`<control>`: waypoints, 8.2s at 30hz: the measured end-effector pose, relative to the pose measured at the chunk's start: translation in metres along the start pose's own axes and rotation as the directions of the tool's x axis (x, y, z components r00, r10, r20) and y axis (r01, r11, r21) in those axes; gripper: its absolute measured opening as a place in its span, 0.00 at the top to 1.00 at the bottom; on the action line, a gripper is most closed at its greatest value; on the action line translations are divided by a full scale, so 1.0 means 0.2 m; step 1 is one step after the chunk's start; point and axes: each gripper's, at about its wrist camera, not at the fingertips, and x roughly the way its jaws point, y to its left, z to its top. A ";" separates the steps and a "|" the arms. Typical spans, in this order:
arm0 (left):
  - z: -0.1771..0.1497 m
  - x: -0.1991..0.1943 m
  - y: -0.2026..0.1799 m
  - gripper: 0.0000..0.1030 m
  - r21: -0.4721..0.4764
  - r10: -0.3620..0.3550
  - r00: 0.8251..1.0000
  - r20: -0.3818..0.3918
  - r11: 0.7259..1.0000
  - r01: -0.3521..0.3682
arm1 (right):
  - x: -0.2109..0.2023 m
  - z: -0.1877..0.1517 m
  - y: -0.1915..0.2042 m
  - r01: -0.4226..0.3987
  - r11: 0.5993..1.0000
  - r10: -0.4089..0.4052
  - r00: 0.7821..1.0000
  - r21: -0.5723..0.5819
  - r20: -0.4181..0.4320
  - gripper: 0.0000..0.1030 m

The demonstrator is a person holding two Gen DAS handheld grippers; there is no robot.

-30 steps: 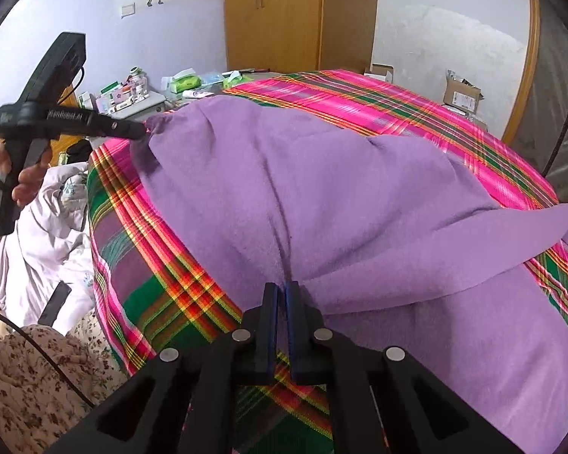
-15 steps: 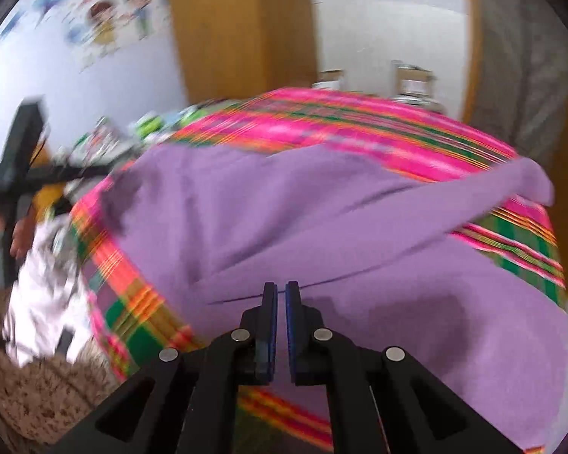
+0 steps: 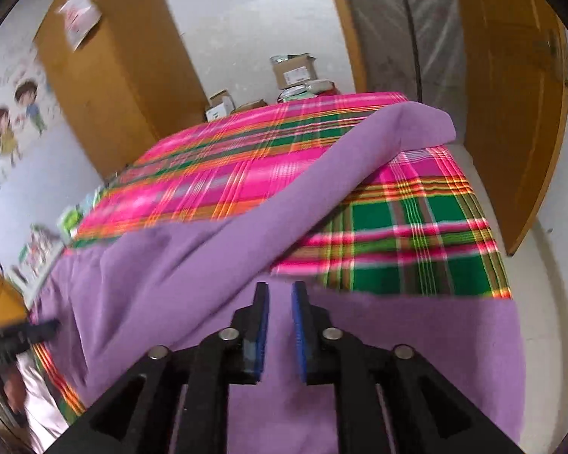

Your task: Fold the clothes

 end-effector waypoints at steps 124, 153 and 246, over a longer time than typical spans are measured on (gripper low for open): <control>0.01 0.30 -0.31 0.67 0.163 0.047 0.985 -0.164 0.987 -0.020 | 0.50 0.39 -0.40 -0.145 0.939 0.180 0.980 0.312 -0.086 0.74; -0.03 0.29 -0.36 0.67 0.198 0.080 0.986 -0.146 0.979 -0.050 | 0.04 0.27 -0.36 -0.035 0.949 0.022 0.999 0.312 0.047 0.95; -0.09 0.30 -0.53 0.85 0.336 0.075 0.990 -0.117 0.941 -0.031 | -0.31 0.08 -0.39 0.048 0.919 -0.135 0.971 0.392 0.197 0.95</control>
